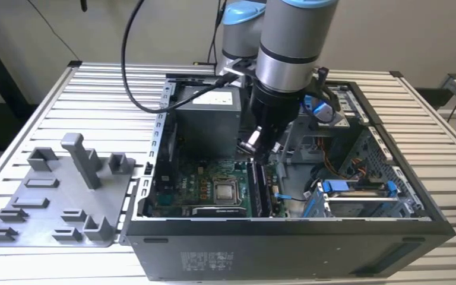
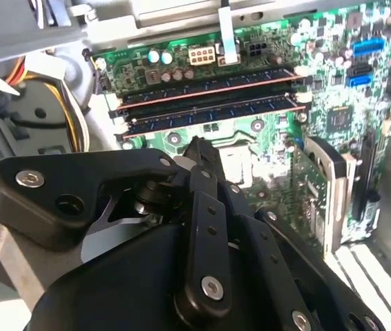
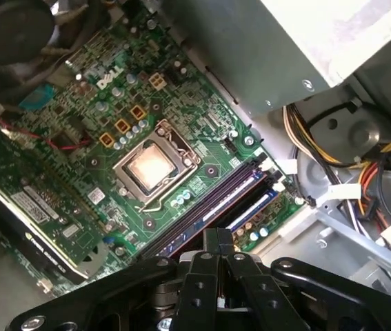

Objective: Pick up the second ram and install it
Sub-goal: 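Press down the second ram until it locks into place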

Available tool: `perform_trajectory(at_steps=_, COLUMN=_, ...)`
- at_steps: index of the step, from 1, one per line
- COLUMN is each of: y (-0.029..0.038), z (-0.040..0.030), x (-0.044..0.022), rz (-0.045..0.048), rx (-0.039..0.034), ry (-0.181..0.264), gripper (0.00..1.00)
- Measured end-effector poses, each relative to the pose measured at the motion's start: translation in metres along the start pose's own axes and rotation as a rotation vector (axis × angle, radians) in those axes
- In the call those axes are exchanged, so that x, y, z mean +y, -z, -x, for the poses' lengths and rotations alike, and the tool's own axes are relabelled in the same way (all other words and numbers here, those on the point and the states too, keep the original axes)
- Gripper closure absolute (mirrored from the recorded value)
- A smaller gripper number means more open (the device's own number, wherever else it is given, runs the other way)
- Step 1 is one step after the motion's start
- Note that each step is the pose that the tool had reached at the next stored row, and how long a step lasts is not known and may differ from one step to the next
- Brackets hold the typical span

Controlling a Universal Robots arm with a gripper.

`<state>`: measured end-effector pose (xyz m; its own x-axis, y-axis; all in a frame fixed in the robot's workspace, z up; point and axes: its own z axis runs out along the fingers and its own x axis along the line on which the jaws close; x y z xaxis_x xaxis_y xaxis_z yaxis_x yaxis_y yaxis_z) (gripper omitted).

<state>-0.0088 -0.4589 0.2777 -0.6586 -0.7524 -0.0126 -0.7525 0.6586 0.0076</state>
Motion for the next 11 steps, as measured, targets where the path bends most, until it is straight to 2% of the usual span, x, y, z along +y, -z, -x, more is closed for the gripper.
perform_trajectory(at_steps=3, y=-0.0007, z=0.0, x=0.0, rz=-0.002, rx=-0.0019, ry=0.055, gripper=0.89)
perform_trajectory(at_steps=11, y=-0.0059, z=-0.0001, x=-0.0001, rz=-0.0003, rx=-0.0012, ry=0.198, gripper=0.89)
